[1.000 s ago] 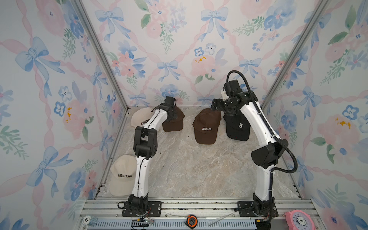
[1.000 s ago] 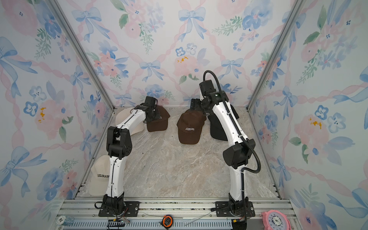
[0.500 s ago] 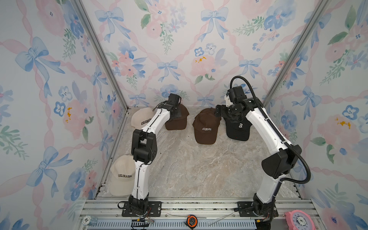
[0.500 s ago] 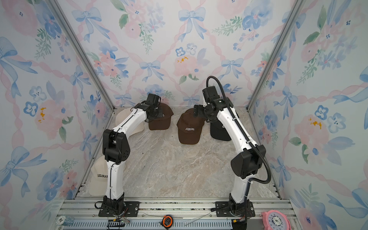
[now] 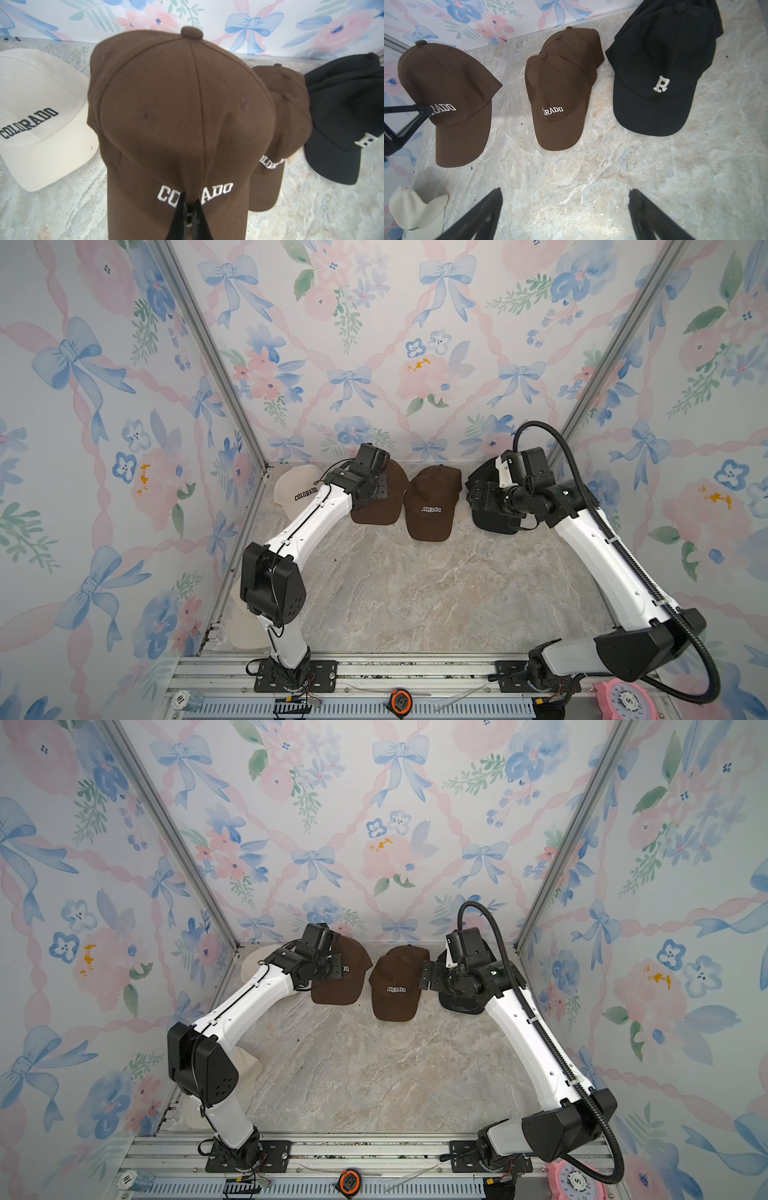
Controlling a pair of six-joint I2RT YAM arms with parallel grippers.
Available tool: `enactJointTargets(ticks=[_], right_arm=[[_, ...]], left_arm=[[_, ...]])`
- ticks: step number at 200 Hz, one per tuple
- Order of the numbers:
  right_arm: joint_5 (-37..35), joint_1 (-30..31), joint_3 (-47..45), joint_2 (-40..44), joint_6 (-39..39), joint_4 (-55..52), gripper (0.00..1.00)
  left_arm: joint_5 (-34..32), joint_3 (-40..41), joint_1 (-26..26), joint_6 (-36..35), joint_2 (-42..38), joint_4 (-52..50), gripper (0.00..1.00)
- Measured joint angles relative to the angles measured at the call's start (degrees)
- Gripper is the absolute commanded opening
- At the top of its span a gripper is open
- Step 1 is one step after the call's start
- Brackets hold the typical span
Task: Stack the baseball caps by color
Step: Pick up the baseball cap from the center of the board, then place the baseball cap on the baseball cap.
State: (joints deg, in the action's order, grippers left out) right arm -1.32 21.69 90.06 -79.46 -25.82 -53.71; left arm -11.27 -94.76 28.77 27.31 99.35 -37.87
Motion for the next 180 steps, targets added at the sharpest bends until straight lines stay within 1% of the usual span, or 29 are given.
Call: enactJointTargets(ticks=[38, 79, 118, 148, 180], right_arm=[[-1.51, 2.60, -4.66, 5.68, -1.75, -0.09, 0.96], [-2.80, 5.35, -6.97, 8.98, -3.04, -1.14, 0.96], [-4.15, 5.86, -7.06, 11.17, -3.37, -2.51, 0.96], [-5.18, 5.79, -7.06, 12.33, -3.34, -3.02, 0.96], [-5.40, 4.83, -7.06, 12.48, -3.30, -3.26, 0.96]], left_arm=[[-1.51, 6.43, 6.51, 1.75, -7.89, 0.09, 0.00], [-2.71, 13.42, 10.56, 3.85, -13.31, 1.92, 0.00], [-3.15, 17.40, 13.14, 4.74, -13.66, 4.20, 0.00], [-3.13, 17.42, 13.97, 4.87, -12.74, 6.86, 0.00], [-3.08, 16.46, 13.97, 4.87, -9.05, 8.68, 0.00]])
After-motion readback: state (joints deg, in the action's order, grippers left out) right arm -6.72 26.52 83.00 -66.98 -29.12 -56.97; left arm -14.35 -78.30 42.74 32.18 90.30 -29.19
